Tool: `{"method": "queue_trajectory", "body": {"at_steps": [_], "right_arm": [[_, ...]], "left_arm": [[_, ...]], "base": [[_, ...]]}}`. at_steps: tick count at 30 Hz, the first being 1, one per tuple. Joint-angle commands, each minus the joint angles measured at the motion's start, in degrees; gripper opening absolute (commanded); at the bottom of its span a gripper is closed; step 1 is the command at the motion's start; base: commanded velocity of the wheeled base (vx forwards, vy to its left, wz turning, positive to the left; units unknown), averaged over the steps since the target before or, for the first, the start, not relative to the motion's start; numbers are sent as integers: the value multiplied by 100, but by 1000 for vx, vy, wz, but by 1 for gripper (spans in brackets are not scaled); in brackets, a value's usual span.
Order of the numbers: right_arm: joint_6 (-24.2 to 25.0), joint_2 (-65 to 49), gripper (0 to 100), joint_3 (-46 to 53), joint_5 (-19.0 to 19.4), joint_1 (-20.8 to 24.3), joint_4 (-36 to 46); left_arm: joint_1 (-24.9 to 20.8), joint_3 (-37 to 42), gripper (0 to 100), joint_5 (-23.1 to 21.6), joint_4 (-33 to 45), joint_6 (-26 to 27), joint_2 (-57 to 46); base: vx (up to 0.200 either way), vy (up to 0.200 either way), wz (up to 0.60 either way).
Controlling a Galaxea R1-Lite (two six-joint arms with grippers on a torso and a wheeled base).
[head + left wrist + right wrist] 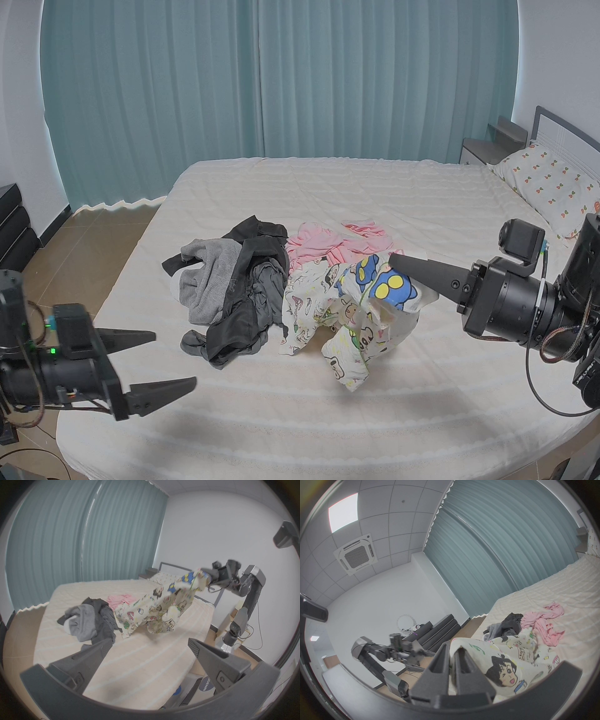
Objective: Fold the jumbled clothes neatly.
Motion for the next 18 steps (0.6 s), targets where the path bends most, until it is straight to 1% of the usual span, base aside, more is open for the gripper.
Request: {"method": "queue_trajectory", "body": {"at_steps": [1, 3, 4, 5, 6, 7, 8, 12, 13, 18], "right_arm": [[11, -300, 0, -588, -21, 598, 348], [11, -309, 0, -597, -21, 625, 348], [11, -318, 0, -606, -21, 634, 348], [11, -326, 0, -606, -21, 642, 348], [11, -326, 0, -606, -21, 642, 348], [11, -326, 0, -702, -21, 660, 313], [11, -326, 0, -773, -21, 660, 330], [11, -274, 0, -817, -21, 660, 339], [11, -274, 0, -790, -21, 660, 348], [20, -265, 0, -773, -21, 660, 348]], "left_arm": [[-1221, -227, 100, 414, -2642, -112, 4224], [-1238, -306, 100, 493, -3046, -165, 4611], [-1247, -359, 100, 511, -3187, -314, 4743], [-1265, -411, 100, 528, -3248, -490, 4831], [-1265, -411, 100, 528, -3248, -490, 4831], [-1335, -587, 100, 528, -3292, -789, 5007], [-1344, -649, 100, 528, -3310, -842, 5121], [-1344, -842, 100, 528, -3336, -850, 5393], [-1326, -1070, 100, 528, -3336, -859, 5648], [-1361, -1413, 100, 528, -3328, -877, 6070]], "base": [[0, 0, 0], [0, 0, 0], [0, 0, 0], [0, 0, 0], [0, 0, 0], [0, 0, 0], [0, 0, 0], [0, 0, 0], [0, 0, 0], [0, 0, 0]]}}
